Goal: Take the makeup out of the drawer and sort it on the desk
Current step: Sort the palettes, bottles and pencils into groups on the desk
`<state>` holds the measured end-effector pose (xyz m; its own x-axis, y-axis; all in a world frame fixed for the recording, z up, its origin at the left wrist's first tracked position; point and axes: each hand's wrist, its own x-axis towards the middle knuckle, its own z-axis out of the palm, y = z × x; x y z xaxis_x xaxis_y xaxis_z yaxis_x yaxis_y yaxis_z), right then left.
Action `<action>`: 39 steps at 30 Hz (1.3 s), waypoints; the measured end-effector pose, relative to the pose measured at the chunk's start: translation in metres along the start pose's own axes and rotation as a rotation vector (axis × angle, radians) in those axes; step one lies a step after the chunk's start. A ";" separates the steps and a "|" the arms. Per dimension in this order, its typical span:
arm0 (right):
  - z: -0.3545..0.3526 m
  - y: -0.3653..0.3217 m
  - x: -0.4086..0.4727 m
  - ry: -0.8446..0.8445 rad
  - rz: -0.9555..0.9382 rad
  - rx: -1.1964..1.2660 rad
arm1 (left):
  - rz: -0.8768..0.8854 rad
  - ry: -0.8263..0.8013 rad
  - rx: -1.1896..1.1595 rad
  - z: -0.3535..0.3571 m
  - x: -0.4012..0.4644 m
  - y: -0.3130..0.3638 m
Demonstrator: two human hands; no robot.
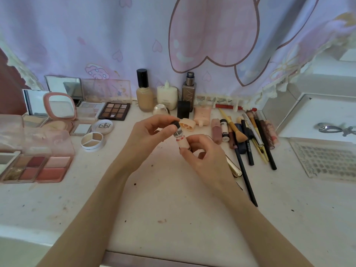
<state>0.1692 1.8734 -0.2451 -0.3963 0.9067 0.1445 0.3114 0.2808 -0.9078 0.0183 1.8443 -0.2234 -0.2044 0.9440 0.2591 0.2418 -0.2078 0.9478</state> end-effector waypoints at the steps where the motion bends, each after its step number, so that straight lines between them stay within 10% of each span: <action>1: 0.002 0.001 0.001 -0.005 -0.001 -0.004 | 0.000 -0.002 -0.003 0.000 0.000 0.000; 39: 0.120 -0.026 0.082 -0.116 -0.112 -0.159 | 0.007 0.577 0.358 -0.068 0.020 -0.046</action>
<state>0.0249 1.9023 -0.2570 -0.5302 0.8270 0.1867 0.3885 0.4327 -0.8135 -0.0616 1.8555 -0.2489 -0.6510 0.6343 0.4171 0.5239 -0.0223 0.8515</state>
